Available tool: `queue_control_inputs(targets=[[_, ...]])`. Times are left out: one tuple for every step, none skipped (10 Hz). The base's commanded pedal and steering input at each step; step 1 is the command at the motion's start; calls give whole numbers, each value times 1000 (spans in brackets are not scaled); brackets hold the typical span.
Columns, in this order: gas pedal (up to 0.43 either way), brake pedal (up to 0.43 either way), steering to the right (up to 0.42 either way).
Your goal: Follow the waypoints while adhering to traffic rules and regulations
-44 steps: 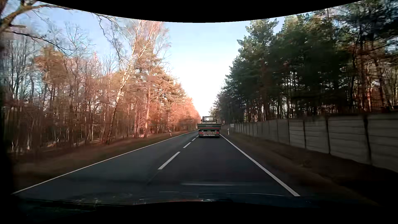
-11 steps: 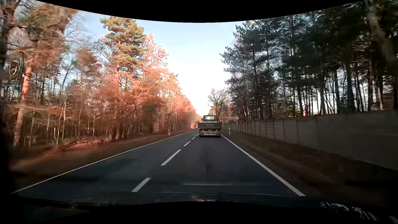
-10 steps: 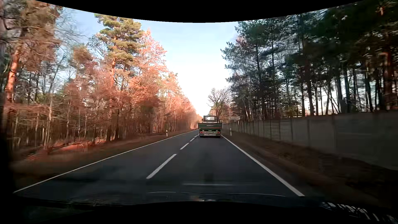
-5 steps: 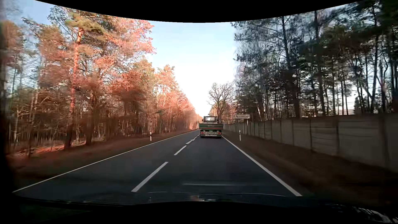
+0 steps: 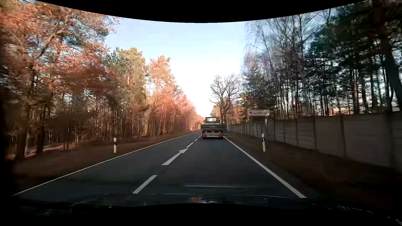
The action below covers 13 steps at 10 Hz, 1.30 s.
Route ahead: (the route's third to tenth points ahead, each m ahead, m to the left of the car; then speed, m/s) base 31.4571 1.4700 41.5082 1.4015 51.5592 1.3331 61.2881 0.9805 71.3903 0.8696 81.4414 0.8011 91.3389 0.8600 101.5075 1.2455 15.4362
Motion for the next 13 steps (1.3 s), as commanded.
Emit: queue_control_inputs(targets=[[87, 0, 0], [87, 0, 0], [87, 0, 0], [87, 0, 0], [87, 0, 0], [98, 0, 0], [98, 0, 0], [98, 0, 0], [98, 0, 0], [98, 0, 0], [98, 0, 0], [98, 0, 0], [98, 0, 0]])
